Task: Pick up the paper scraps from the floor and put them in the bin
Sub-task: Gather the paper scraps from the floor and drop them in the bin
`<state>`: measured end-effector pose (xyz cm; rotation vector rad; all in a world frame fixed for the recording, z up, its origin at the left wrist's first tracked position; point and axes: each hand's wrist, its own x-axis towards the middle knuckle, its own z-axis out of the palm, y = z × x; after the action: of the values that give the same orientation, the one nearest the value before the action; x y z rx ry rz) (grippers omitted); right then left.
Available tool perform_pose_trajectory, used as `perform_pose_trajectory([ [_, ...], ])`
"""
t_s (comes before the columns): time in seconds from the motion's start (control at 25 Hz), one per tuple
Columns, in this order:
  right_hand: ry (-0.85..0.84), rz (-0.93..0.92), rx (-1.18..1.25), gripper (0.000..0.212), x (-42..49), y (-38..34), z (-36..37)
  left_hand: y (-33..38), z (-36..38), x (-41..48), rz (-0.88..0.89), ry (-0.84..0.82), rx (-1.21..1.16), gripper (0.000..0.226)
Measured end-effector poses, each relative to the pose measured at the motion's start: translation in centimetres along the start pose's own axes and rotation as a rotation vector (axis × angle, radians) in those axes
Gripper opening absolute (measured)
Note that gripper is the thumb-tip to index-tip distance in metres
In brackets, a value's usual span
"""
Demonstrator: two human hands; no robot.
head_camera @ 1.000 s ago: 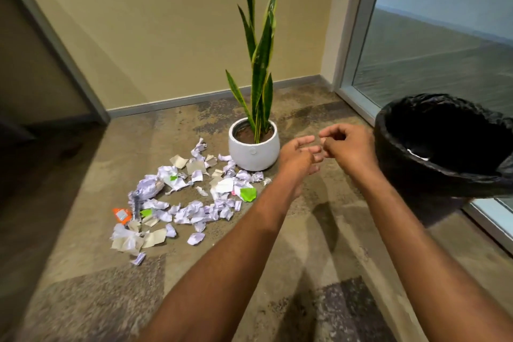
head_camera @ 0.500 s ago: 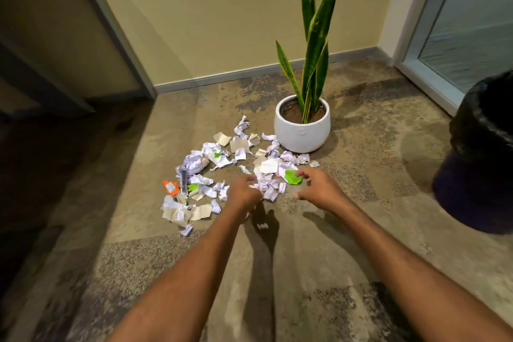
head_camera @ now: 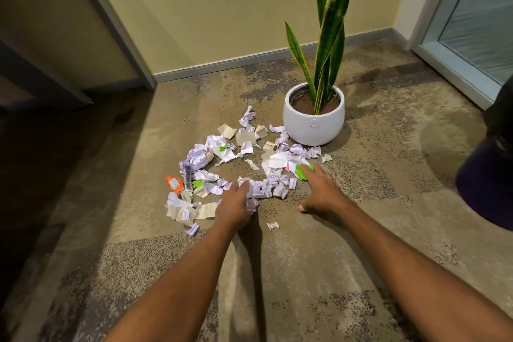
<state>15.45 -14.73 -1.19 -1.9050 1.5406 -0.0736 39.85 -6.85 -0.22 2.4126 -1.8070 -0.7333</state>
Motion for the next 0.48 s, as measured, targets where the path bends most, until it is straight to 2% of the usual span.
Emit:
perform_pose_trajectory([
  [0.16, 0.064, -0.08, -0.007, 0.117, 0.9, -0.8, 1.1, -0.2, 0.2, 0.6, 0.081, 0.086, -0.117, 0.066],
  [0.48, 0.052, -0.137, 0.047, 0.088, 1.1, -3.3, 4.4, 1.6, 1.6, 1.0, 0.036, 0.162, -0.389, 0.057],
])
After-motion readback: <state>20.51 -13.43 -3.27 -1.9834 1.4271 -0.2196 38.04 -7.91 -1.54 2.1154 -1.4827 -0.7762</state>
